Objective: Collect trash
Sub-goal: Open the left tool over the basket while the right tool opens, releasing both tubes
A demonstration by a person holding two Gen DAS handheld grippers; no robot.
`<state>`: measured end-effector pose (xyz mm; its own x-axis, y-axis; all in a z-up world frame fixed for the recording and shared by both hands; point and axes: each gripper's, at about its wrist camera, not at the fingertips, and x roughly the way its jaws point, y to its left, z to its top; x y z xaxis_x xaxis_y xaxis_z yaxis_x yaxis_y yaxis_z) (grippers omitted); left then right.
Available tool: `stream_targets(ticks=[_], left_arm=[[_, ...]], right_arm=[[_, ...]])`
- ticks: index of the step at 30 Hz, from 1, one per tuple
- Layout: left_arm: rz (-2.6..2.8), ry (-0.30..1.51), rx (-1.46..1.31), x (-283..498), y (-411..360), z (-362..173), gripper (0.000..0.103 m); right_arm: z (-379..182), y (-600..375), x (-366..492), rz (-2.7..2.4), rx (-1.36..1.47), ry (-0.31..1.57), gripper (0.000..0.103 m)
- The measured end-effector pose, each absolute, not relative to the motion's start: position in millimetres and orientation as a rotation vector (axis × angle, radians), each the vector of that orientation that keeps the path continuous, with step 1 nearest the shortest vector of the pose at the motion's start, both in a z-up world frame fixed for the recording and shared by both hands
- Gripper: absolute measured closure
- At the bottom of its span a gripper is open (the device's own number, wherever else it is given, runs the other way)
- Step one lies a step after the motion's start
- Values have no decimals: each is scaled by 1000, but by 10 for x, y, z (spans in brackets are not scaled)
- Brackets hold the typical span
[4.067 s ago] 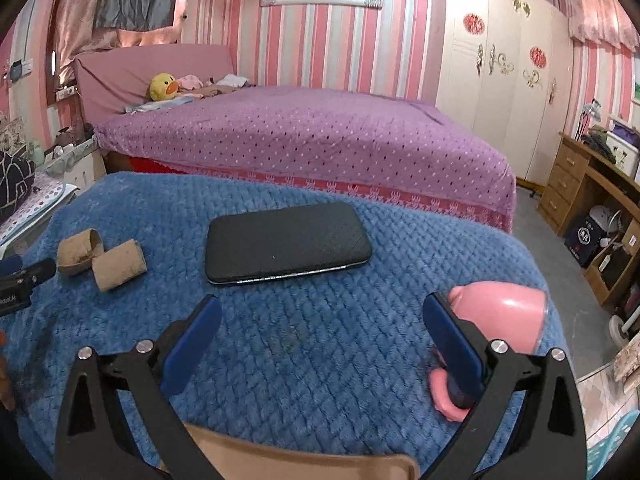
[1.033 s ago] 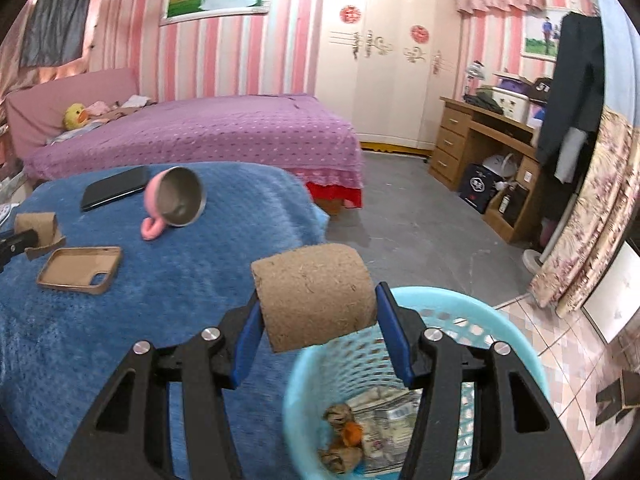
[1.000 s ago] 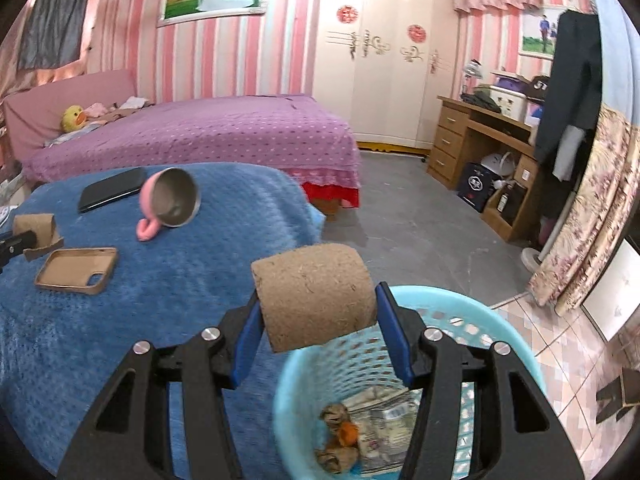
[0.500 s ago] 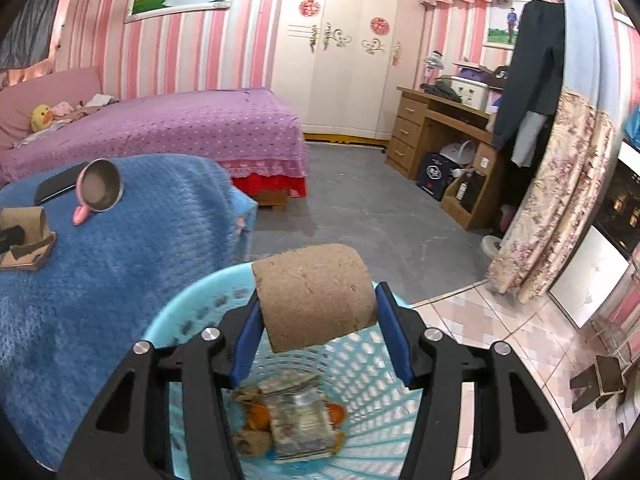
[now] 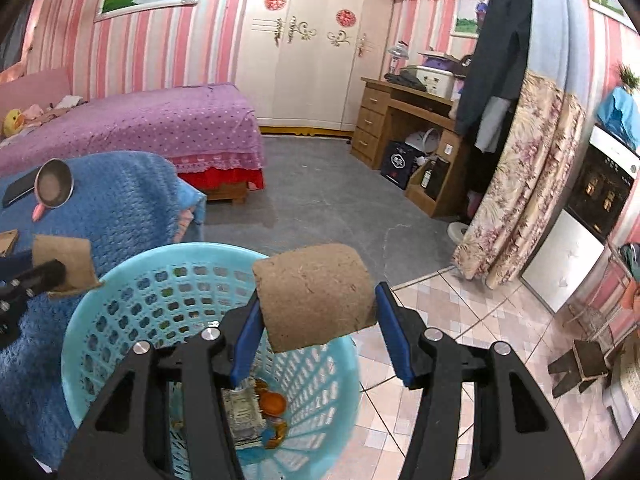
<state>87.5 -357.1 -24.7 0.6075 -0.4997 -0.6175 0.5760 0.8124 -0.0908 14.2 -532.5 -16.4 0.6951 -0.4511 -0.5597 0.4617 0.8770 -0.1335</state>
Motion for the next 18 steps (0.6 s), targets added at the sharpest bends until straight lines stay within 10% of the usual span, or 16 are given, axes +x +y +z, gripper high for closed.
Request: stream_targets(ticks=[7,18], left_arm=[[-599,637,133,877,-3653,-157,22],[-400,586,115,934,-2822,84,6]], right_arm=[[-166,-5334,114,-500,40,613,49],[-193,-5150,281,-448,103,603,49]])
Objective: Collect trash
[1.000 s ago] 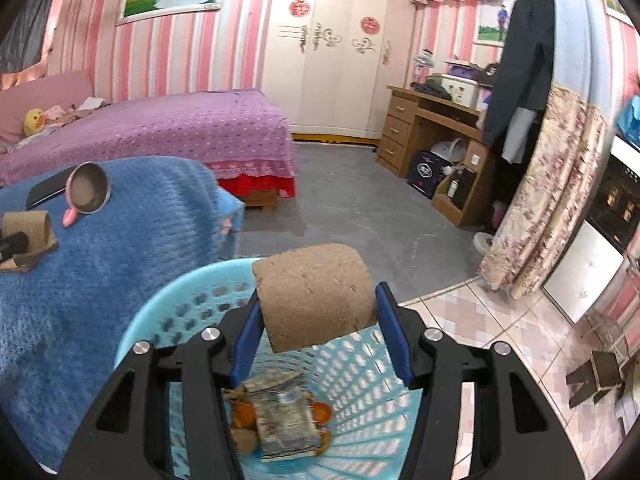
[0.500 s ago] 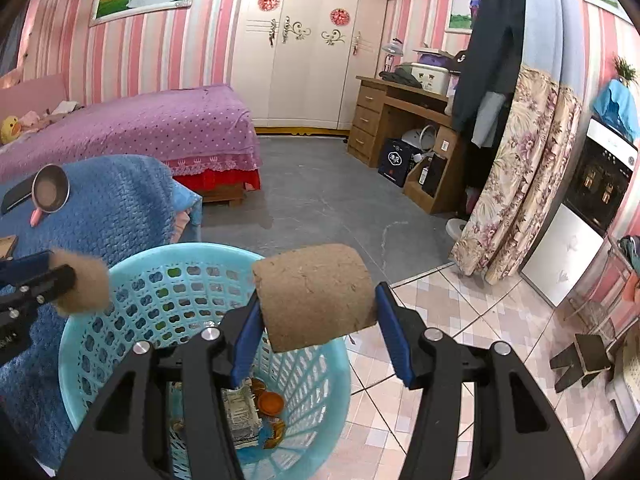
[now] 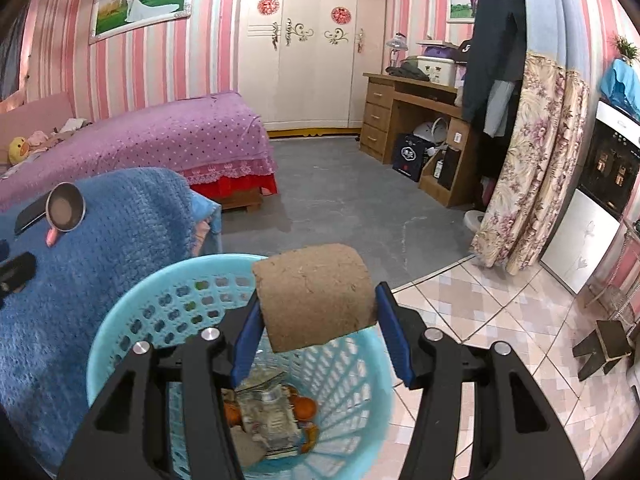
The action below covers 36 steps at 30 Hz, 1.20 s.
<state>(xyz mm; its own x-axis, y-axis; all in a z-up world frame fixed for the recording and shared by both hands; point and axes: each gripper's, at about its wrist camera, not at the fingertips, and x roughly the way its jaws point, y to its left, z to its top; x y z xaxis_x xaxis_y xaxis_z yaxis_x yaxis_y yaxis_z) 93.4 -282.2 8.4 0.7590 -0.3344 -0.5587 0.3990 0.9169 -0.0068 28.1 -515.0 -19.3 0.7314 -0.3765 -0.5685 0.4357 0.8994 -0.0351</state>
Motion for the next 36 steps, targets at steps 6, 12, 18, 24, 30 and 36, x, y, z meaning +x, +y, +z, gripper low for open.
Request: stream_targets(ticks=[6,12,18,24,30,36], left_arm=[[-329,570,78,851,-2370,216,6],[-252,531,75,654,-1885,319,6],[-207,501,74,406,-1381,344,6],[-176,502,63,162,-1017,295,5],[-157,534,1,49,-698,171,5],[-134,527,-22,-54,-521,98,5]], right_arm=[[-266,-4944,382,-438,78,632,18],[-175,-4633,285,-412,14,621,5],[238,-4121,80,-361,-22,462,5],[350,-3519,-101,-268,23,412,5],[232,-3022,-196,-202,23,455,5],[189,-2741,-349,-189,33,451,5]])
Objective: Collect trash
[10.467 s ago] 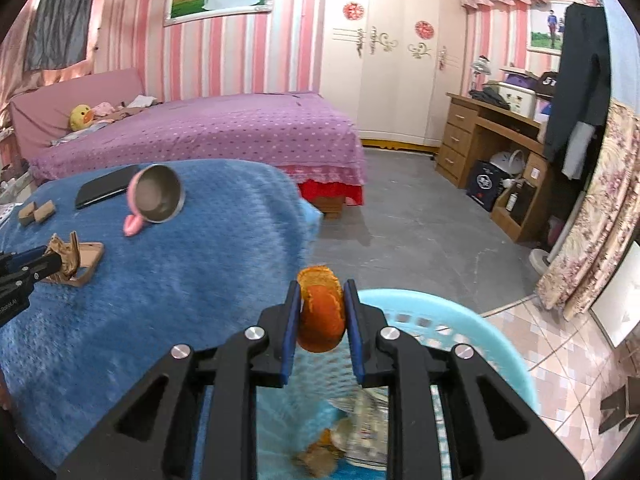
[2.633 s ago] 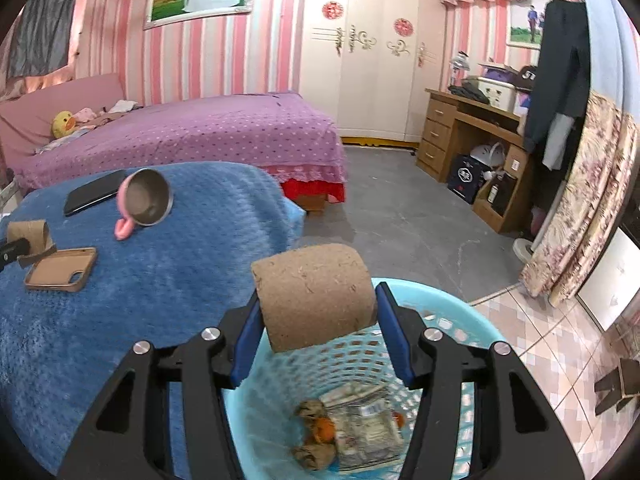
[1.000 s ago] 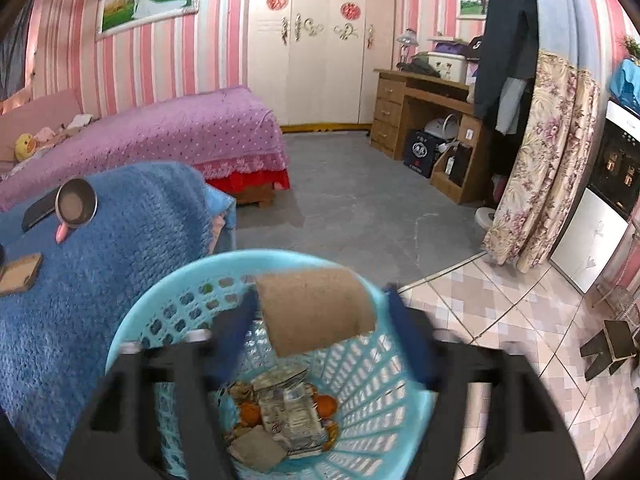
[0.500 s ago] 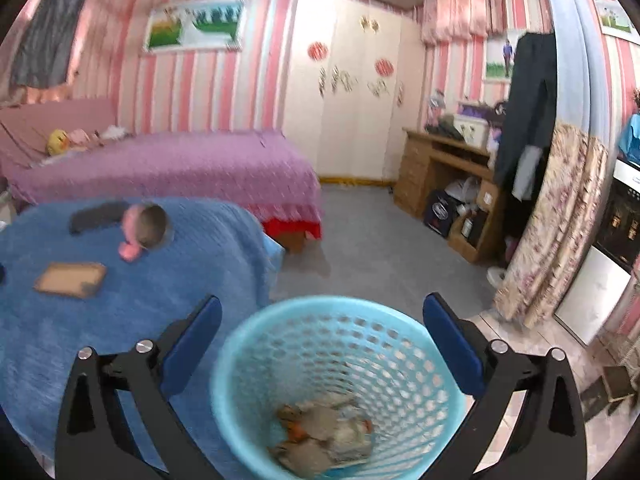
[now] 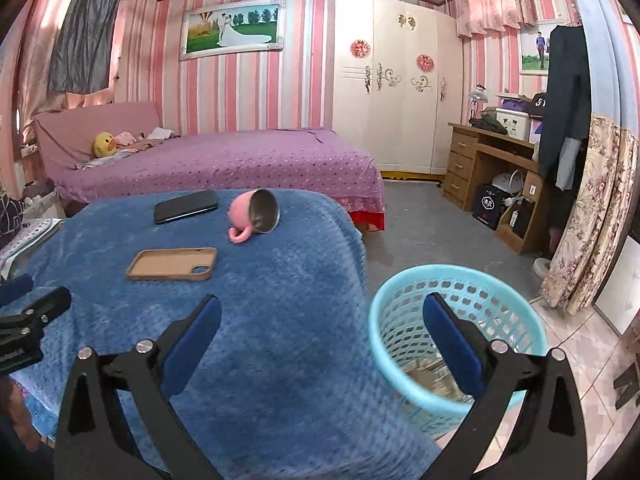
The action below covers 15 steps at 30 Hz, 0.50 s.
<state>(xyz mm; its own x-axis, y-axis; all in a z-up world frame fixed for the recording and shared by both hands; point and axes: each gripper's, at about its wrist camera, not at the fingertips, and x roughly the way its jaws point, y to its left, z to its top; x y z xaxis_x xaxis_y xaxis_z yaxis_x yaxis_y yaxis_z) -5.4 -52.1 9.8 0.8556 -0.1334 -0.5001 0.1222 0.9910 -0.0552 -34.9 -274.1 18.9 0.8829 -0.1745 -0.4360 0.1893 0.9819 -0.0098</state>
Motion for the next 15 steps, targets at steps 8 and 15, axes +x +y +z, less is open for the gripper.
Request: stream_targets(ticks=[8,15], left_arm=[[-109,503,1,-41,-472,-2,5],[-109,447,17,-92,-458,39,5]], right_arm=[[172,-2516,-417,-211,-8,430,5],[147,-2407,-415,-230,-33,423,5]])
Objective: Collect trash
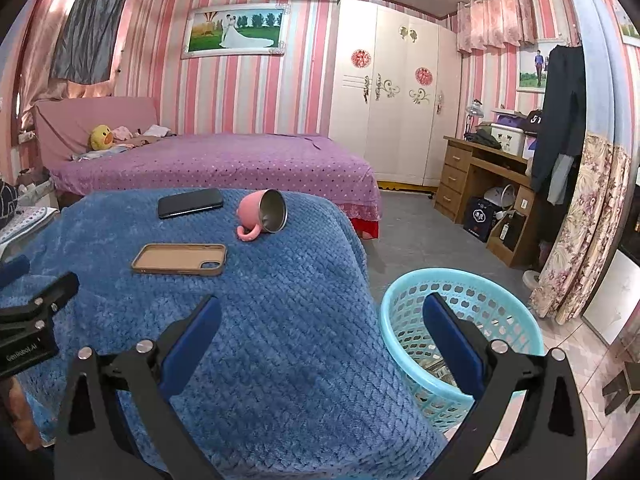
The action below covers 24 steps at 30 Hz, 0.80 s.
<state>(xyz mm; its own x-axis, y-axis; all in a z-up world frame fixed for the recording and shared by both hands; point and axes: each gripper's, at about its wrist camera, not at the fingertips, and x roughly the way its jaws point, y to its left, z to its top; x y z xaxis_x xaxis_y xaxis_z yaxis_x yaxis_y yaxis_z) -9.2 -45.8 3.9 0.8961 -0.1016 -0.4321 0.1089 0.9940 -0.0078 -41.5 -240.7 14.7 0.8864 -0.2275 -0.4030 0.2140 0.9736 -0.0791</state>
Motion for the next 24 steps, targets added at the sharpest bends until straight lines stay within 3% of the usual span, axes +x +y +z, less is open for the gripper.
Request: stream_targets(ticks=[24], left_arm=[[-161,433,17,-54,-518,65,5]], right_arm=[[153,-2441,-398,-273,-52,406,5]])
